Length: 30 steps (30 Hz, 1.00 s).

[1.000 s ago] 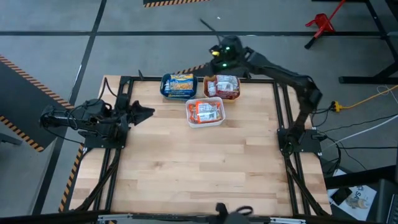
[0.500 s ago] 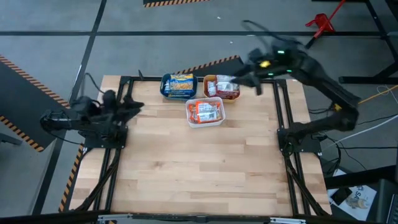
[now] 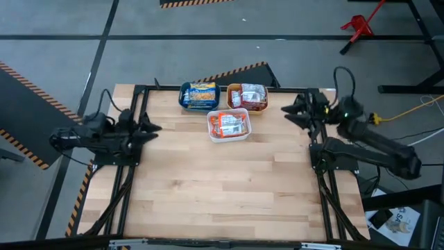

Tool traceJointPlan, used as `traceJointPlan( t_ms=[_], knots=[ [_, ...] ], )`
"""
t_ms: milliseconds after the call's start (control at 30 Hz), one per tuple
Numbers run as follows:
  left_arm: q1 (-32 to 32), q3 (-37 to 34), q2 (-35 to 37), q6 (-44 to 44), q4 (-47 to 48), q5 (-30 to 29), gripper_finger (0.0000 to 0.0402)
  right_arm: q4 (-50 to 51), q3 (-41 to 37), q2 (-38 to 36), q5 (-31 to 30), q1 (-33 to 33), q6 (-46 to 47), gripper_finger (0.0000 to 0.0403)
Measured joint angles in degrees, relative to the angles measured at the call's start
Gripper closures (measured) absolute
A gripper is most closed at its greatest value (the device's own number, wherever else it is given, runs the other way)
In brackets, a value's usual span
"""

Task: Sort Maruchan noodles
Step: Return to Home Position

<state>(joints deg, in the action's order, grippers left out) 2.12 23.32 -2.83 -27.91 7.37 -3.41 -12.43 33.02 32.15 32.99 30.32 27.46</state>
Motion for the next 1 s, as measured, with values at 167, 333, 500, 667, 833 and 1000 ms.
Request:
traceJointPlan(
  t_ms=[167,333,500,667,833,1000],
  knots=[
    [0.04,-8.06,1.99,-1.15,-5.75,3.2,0.0227,-16.04,-18.15,-8.01,-4.25,-2.38,7.13,0.0242],
    [0.06,-16.0,2.63,-1.78,-10.18,6.16,0.0227,-28.11,-32.32,-11.71,-9.58,-7.98,4.37,0.0242],
    [-0.03,-22.93,2.6,-3.19,-13.42,7.63,0.0227,-21.96,-31.96,-12.45,-7.09,-11.83,0.9,0.0242],
    [-1.35,-22.89,2.65,-2.81,-13.17,9.24,0.0227,-28.63,-31.3,-12.73,-4.15,-14.47,10.09,0.0242],
    [-4.68,-22.89,2.6,-2.89,-14.83,13.57,0.0227,-27.06,-26.95,-14.95,-0.68,-14.91,12.71,0.0242],
    [-8.43,-22.89,2.65,-3.96,-16.04,20.05,0.0227,-15.42,-21.55,-19.78,-0.45,-14.92,14.41,0.0242]
  ],
)
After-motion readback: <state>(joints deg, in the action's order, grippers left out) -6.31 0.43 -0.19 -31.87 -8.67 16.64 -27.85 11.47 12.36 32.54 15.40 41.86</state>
